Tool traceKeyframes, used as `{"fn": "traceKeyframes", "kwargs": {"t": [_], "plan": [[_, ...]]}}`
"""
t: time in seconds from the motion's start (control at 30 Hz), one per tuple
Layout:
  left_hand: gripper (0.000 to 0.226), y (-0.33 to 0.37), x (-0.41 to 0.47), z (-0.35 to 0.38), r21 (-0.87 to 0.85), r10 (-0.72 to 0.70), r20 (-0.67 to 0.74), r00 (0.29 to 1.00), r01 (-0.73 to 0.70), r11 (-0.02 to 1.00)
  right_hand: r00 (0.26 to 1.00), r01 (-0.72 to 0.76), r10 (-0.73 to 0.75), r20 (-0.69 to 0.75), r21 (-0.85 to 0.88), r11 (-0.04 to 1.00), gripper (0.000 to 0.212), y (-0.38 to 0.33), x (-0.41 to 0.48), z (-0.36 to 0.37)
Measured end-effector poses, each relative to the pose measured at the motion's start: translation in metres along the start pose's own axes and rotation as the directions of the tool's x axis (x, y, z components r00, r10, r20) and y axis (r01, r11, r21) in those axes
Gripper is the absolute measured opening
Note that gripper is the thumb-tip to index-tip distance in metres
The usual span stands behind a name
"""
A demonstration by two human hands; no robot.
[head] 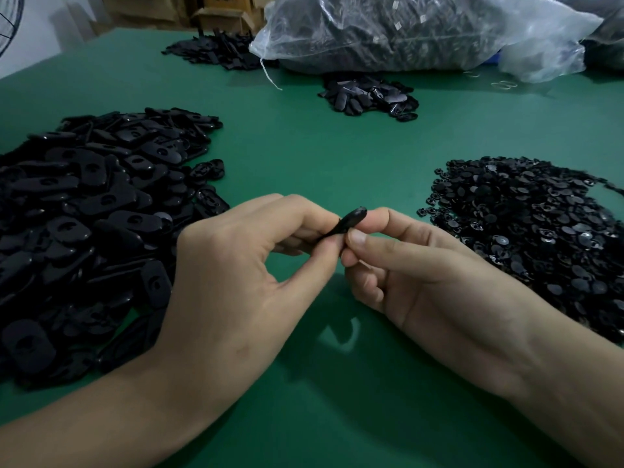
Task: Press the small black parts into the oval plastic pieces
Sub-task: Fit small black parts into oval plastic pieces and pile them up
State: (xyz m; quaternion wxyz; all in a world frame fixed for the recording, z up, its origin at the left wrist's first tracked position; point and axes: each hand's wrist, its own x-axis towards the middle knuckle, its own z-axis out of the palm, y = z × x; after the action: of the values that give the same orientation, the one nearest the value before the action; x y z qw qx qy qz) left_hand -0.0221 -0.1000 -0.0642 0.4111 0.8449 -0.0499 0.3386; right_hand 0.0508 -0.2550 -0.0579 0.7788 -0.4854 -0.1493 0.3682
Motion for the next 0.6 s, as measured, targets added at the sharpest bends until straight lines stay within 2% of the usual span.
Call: {"fn": "traceKeyframes", "kwargs": {"t": [0.6], "plan": [[0.003,0.0025,0.0008,-0.0026,0.062,0.053,0.001,0.999,-0.053,0.997,1.000,-0.011,0.011,-0.011,-0.005,1.000,0.017,-0.0001,-0.0006,-0.0010]]}}
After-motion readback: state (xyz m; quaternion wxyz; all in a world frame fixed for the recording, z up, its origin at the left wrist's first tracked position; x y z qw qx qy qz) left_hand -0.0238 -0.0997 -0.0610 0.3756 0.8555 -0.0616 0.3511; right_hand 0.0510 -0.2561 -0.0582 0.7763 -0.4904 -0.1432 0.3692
